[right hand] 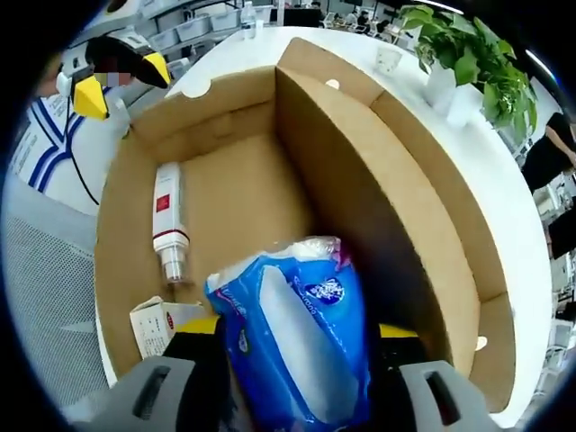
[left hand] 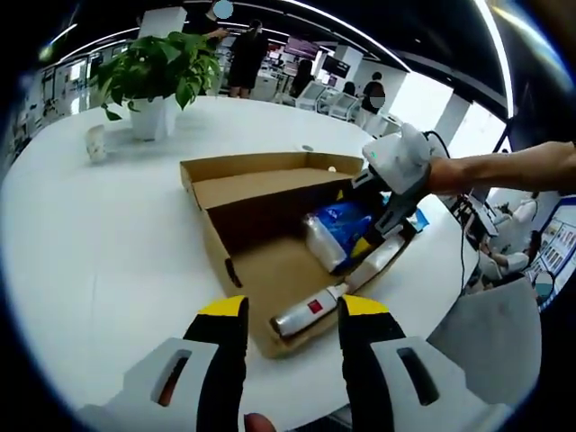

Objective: Operate the shoe box by opening the lid, removing the specified soft item, and placing it in the target area until the item is outside and the box remains undamaged.

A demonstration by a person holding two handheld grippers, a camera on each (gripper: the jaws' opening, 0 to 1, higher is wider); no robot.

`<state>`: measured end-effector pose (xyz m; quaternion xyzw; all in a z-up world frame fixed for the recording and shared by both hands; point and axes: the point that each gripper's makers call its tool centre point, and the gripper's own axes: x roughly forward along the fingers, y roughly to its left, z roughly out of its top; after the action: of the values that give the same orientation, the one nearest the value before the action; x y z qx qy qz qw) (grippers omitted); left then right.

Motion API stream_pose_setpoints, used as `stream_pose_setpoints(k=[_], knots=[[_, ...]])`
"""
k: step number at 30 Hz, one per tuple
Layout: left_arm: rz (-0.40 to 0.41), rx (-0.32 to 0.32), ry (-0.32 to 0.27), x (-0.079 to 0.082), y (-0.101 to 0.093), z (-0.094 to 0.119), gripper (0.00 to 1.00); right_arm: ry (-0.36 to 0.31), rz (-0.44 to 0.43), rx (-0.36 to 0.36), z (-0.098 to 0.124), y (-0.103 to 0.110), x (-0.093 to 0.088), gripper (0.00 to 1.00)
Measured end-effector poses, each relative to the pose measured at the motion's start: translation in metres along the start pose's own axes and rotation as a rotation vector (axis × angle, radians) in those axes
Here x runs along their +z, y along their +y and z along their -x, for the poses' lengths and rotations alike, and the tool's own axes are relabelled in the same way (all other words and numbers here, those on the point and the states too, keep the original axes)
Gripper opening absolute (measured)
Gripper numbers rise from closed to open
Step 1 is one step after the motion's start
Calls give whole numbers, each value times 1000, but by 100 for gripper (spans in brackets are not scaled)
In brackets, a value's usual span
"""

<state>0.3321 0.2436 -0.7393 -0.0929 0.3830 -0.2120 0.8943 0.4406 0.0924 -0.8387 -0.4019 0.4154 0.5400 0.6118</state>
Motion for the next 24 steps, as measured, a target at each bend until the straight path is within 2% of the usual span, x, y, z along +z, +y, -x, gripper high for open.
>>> stream_pose_setpoints(k=[12, 21, 24], knots=[[32, 24, 4, -9, 8, 7, 40, 39, 37, 37, -18, -11, -6, 64], [10, 11, -12, 1, -3, 3, 40, 49, 51, 13, -21, -9, -8, 63], [-6, 9, -15, 4, -7, 2, 42, 47, 43, 11, -20, -6, -8, 57]])
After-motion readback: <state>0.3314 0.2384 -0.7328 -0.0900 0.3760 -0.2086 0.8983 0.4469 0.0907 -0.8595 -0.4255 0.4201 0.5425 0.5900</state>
